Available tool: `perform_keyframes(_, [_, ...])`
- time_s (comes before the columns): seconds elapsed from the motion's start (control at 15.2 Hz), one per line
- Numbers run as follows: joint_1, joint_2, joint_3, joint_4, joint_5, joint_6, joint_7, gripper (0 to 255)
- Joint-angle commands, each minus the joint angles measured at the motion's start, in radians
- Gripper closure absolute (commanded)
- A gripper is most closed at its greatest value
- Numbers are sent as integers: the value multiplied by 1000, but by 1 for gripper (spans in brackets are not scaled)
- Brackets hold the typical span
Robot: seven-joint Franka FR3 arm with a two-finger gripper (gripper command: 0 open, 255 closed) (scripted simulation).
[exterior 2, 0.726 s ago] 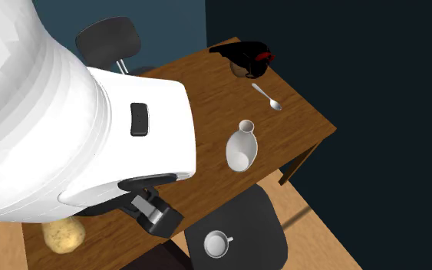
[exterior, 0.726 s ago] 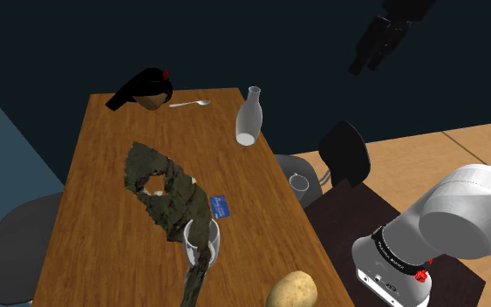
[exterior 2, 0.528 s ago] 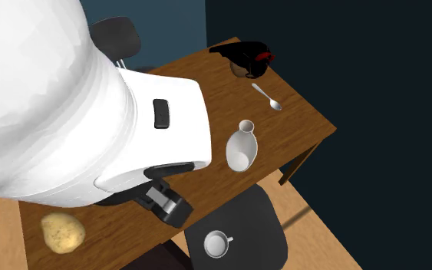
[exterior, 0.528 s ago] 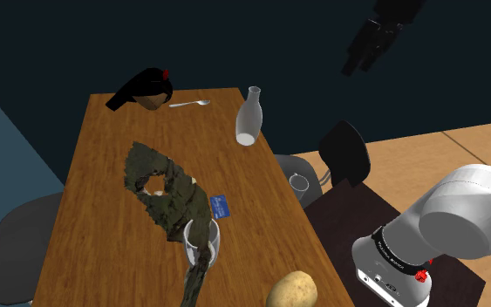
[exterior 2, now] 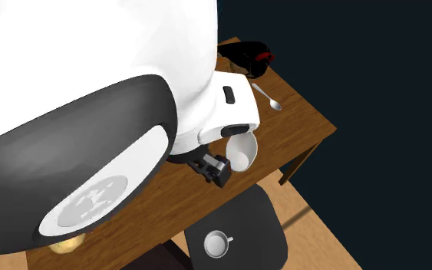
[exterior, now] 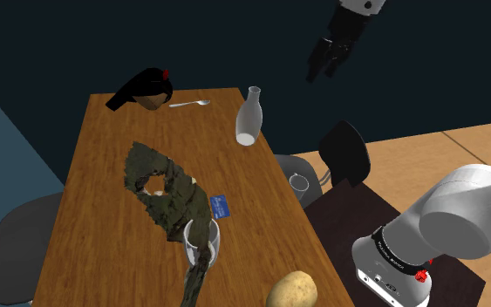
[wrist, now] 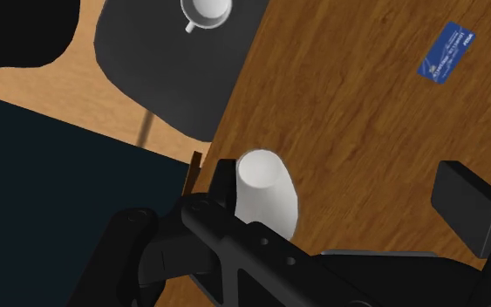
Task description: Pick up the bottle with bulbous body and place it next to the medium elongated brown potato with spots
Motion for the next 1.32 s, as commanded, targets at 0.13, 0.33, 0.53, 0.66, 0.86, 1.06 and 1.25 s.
perform_keyframes(0.13, [4, 154, 7, 60, -4, 99, -5, 0])
perform_keyframes(0.33, [5, 261, 10, 106, -8, 161, -10, 0])
perform_keyframes(0.53, [6, 370, 12, 165, -14, 213, -14, 0])
perform_keyframes(0.66, [6, 444, 14, 210, -18, 243, -16, 0])
perform_keyframes(0.86, [8, 556, 15, 289, -25, 278, -18, 0])
perform_keyframes(1.06, [9, 671, 16, 381, -34, 303, -20, 0])
perform_keyframes(1.25, [10, 753, 17, 454, -40, 313, -20, 0])
